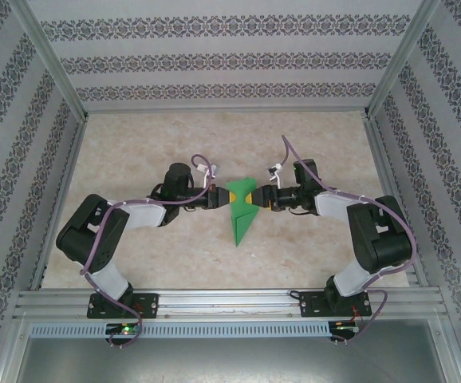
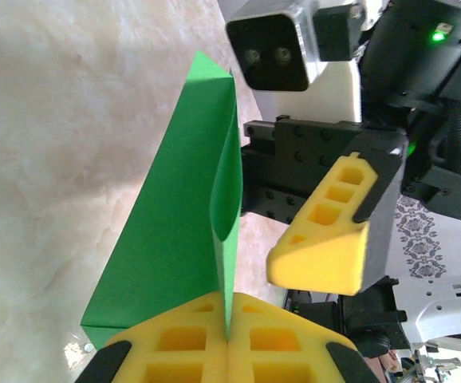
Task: Fold a paper plane with a square sheet of paper (fold left side to right side)
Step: Place the paper at the center of the table.
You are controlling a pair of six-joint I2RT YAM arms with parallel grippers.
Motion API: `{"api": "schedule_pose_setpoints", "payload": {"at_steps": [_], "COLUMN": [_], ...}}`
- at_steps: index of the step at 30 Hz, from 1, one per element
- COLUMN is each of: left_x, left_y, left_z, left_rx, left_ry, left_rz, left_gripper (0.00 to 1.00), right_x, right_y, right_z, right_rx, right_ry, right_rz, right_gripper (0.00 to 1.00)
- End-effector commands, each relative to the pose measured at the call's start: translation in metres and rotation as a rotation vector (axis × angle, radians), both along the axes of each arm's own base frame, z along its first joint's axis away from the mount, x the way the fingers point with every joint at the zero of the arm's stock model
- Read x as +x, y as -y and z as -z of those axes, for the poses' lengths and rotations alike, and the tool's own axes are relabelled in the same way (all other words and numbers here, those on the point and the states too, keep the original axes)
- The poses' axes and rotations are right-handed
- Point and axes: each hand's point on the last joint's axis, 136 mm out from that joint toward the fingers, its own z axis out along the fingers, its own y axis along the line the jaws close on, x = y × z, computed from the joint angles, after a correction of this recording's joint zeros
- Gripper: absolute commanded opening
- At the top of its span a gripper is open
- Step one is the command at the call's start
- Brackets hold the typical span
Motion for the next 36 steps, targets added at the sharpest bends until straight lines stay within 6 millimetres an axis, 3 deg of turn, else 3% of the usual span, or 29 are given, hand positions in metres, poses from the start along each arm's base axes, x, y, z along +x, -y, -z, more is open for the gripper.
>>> {"api": "schedule_pose_setpoints", "payload": {"at_steps": [1,10,27,30,36], "left_x": [0.004,0.005,0.002,0.003,0.006], "left_y": [-0.001,-0.006,-0.01,-0.013,-0.02], "left_z": [-0.002,0.011,0.032,0.038,0.045], "left_rx": [-0.022,0.009,0.027,0.03,0.022], "left_ry": [0.021,-0.004,-0.043,-0.055,-0.067], "left_rz": [0.002,-0.018,-0.015,-0.026,-0.056], "left_gripper": [0.03,0.02,0.02,0.03,0.12], "right_x": [0.003,0.014,0.027,0.028,0.026], "right_y": [-0.009,-0.006,-0.003,-0.004,-0.008], "right_z": [-0.019,-0.019,-0.012,-0.007,0.008], "right_rx": [0.049,0.012,-0.068,-0.09,-0.128], "right_ry": [0.054,0.073,0.092,0.085,0.052], "right_rz": [-0.048,-0.016,0.028,0.028,0.022], "right_gripper": [0.69,0.52,0.36,0.3,0.09]}}
